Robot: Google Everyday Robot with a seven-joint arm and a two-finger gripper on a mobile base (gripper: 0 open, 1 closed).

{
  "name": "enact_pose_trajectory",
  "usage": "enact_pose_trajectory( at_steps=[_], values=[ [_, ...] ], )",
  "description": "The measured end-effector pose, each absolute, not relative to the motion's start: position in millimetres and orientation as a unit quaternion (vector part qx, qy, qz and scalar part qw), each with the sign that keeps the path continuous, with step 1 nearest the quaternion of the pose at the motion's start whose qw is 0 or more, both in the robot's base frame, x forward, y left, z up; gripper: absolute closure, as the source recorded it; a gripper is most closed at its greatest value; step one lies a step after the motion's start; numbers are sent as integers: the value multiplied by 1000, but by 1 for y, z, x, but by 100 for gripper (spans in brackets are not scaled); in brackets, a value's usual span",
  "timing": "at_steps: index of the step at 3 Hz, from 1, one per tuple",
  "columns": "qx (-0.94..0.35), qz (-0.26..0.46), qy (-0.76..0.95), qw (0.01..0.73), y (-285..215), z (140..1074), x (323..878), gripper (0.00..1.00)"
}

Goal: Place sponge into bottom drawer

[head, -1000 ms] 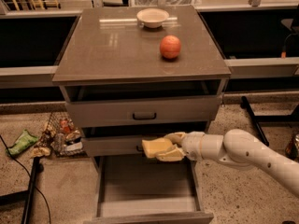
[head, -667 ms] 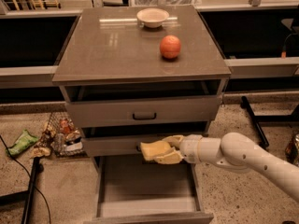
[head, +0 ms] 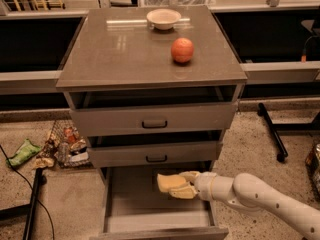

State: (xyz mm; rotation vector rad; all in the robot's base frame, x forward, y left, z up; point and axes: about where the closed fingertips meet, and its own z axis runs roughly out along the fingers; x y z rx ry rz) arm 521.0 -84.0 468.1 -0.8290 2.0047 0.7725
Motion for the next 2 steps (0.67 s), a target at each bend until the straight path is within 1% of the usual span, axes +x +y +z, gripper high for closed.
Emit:
enact_pose_trajectory(
  at_steps=[1, 2],
  values=[
    [-280, 327, 821, 376, -94, 394, 509, 100],
    [-280, 327, 821, 376, -94, 394, 509, 100]
  ],
)
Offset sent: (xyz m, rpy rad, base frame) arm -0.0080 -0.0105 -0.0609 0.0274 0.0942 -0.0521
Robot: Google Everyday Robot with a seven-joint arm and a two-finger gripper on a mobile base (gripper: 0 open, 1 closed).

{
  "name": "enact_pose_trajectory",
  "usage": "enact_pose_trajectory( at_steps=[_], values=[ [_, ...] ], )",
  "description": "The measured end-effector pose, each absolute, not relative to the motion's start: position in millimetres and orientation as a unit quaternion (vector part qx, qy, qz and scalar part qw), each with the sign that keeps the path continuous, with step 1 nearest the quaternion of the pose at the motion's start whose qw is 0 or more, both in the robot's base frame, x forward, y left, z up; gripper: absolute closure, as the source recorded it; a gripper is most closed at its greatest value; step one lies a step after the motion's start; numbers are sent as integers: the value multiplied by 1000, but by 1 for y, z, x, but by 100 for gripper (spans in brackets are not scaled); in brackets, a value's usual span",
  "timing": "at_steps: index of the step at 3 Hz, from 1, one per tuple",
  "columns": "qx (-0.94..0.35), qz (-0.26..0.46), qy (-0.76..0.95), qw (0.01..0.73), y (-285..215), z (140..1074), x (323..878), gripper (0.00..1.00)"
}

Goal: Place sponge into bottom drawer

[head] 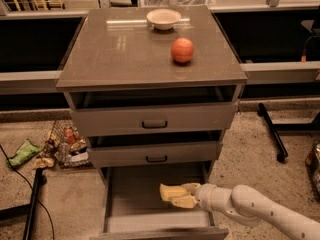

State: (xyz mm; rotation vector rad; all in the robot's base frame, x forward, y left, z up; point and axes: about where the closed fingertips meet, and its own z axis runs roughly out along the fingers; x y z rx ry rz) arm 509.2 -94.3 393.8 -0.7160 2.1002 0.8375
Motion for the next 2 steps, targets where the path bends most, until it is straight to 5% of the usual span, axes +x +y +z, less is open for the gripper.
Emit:
enact_pose_trajectory(
  at_steps=[2],
  values=[
    [-269, 310, 834, 369, -85, 317, 539, 100]
  ],
)
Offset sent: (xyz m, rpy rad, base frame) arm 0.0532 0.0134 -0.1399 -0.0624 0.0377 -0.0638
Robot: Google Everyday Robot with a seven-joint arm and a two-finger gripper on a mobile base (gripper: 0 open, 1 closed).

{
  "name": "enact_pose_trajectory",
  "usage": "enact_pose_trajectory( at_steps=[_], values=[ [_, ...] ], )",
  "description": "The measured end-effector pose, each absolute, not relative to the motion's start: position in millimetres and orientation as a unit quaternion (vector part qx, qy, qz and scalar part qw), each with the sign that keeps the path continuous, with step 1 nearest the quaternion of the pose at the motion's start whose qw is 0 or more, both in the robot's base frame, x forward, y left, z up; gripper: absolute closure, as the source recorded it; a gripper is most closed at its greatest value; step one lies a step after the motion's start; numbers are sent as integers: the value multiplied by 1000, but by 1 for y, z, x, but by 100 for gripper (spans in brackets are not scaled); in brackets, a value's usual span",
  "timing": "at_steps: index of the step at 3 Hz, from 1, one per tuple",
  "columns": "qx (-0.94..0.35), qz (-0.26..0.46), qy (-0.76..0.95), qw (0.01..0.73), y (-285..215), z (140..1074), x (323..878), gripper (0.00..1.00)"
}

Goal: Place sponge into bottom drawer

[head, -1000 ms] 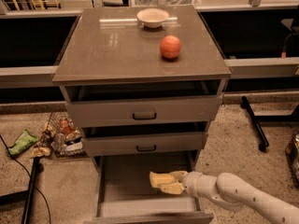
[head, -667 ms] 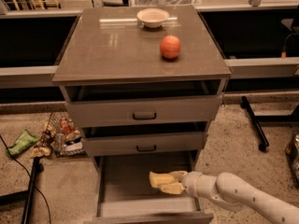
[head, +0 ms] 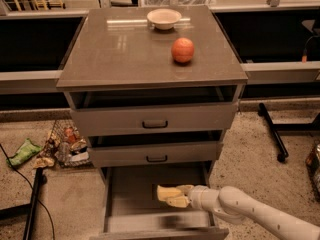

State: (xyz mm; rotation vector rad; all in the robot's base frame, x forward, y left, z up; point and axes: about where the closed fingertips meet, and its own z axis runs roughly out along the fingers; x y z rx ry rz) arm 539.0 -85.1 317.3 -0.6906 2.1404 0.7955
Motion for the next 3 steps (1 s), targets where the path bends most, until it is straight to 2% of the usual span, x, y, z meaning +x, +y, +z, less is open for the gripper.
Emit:
enact_pose_trajectory(
  at_steps=[1, 3],
  values=[
    [-272, 291, 851, 343, -79, 269, 557, 81],
    [-264, 284, 877, 284, -75, 199, 573, 34]
  ],
)
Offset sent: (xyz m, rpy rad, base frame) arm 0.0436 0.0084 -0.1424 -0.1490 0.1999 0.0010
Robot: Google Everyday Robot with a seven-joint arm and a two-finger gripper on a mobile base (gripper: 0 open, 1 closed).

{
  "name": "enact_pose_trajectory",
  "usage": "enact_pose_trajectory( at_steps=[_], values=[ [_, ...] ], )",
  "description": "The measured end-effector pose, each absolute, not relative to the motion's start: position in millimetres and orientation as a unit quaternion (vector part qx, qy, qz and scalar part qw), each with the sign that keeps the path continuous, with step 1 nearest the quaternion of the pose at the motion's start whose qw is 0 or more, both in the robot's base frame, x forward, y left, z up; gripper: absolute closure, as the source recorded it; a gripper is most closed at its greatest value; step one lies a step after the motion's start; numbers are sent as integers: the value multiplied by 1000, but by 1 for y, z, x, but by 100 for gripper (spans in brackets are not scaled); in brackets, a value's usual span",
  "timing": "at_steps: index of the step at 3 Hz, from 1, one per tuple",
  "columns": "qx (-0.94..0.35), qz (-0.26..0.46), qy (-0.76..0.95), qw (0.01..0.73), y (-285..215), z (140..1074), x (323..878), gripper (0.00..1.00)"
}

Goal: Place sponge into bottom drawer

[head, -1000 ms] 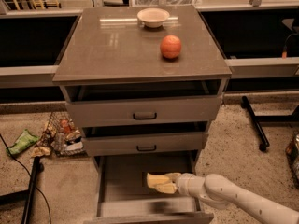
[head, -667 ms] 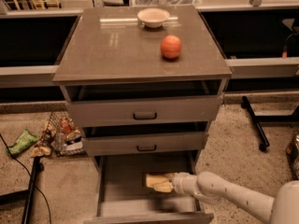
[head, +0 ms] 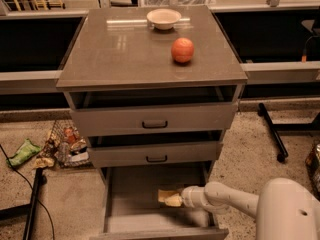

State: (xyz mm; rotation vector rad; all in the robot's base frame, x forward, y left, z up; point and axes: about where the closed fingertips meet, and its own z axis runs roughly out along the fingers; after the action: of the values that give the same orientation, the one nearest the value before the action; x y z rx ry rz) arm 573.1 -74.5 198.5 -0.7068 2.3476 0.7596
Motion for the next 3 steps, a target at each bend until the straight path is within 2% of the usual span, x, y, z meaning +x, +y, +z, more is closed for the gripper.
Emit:
enact_pose_trajectory(
  at_steps=[1, 2, 3],
  values=[
    [-263, 285, 881, 270, -73, 184, 576, 11],
    [-263, 285, 884, 262, -73, 176, 577, 0],
    [-256, 312, 871, 280, -79, 189, 577, 0]
  ],
)
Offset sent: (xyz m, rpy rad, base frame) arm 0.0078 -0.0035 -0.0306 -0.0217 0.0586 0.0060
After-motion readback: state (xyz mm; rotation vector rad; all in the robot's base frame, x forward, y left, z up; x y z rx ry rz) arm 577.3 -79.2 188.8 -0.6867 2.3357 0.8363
